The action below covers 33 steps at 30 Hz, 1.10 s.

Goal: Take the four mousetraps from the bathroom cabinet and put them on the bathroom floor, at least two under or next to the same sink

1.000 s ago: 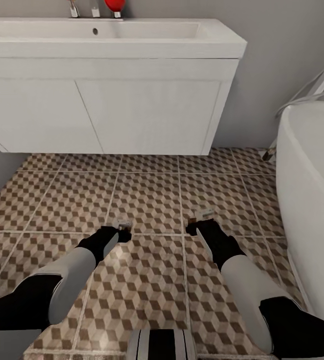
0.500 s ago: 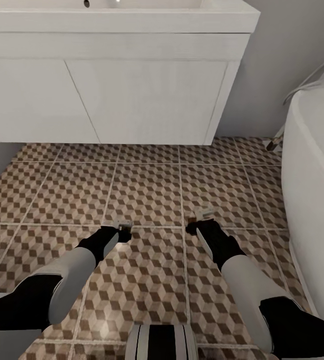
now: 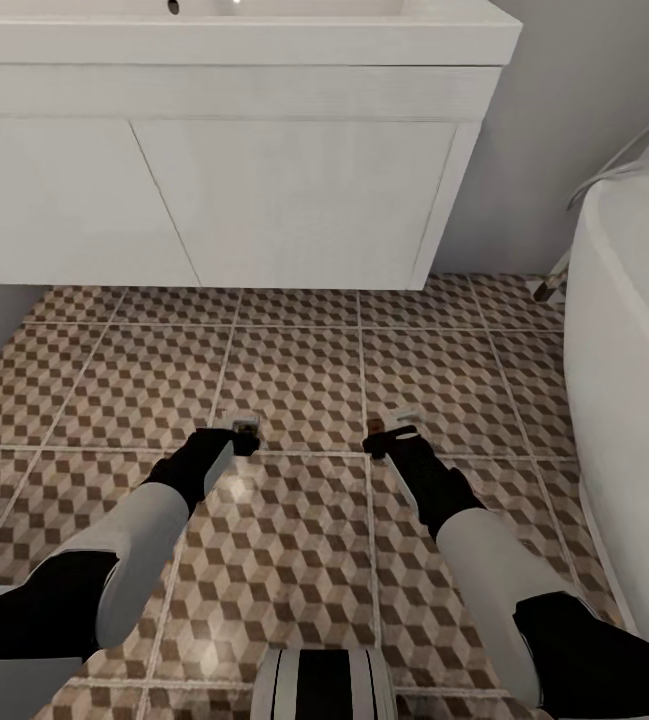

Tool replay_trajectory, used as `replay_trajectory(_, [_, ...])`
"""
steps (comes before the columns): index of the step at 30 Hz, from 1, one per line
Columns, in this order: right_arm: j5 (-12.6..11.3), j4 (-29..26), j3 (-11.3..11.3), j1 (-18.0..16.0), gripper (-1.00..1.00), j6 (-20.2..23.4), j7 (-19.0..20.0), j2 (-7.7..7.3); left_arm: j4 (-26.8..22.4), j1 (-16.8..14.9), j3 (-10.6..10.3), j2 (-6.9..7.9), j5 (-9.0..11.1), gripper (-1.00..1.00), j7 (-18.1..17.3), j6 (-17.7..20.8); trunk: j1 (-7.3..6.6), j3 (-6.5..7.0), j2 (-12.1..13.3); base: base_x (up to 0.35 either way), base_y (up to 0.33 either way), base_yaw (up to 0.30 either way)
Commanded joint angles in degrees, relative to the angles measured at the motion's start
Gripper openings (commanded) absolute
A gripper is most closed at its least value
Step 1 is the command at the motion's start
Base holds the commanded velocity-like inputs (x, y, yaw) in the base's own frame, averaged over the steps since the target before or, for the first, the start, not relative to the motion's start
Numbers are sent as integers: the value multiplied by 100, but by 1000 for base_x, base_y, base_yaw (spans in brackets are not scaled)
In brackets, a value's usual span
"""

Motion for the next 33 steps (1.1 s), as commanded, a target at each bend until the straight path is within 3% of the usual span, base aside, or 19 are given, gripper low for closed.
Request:
replay_trajectory(1, [19, -33, 30, -18, -100, 43, -48, 53, -217, -5, 16, 9, -41, -100, 3, 363, 0, -4, -1, 0, 0, 0])
replay_trajectory(5, [17, -68, 47, -211, -100, 216, -223, 75, -1142, -28, 24, 33, -33, -100, -1, 1482, 0, -4, -1, 0, 0, 0])
replay_trajectory(7, [11, -72, 50, -342, -100, 379, -260, 75, -1493, -42, 26, 27, -29, -100, -2, 1798, 0, -4, -1, 0, 0, 0])
replay_trajectory(11, [-6, -64, 52, -769, -100, 689, -284, 75, -1874, -153, 22, 17, -29, -100, 4, 2226, 0, -4, -1, 0, 0, 0])
replay_trajectory(14, [-18, -2, 52, -1198, -100, 916, -287, 75, -1761, -232, 21, 17, -42, -100, 10, 2329, 0, -4, -1, 0, 0, 0])
replay_trajectory(20, [-29, 49, 49, -1690, -100, 1228, -289, 75, -1432, -268, 16, 45, -74, -100, 61, 2181, 0, -4, -1, 0, 0, 0])
replay_trajectory(24, [-35, 54, 59, -1742, -100, 1234, -270, 75, -1341, -272, 2, 52, -56, -100, 51, 1583, 0, -4, -1, 0, 0, 0])
replay_trajectory(33, [-46, 71, 61, -1746, -100, 1202, -30, 75, -1041, -268, -56, -2, -47, -100, 21, 931, 0, -4, -1, 0, 0, 0])
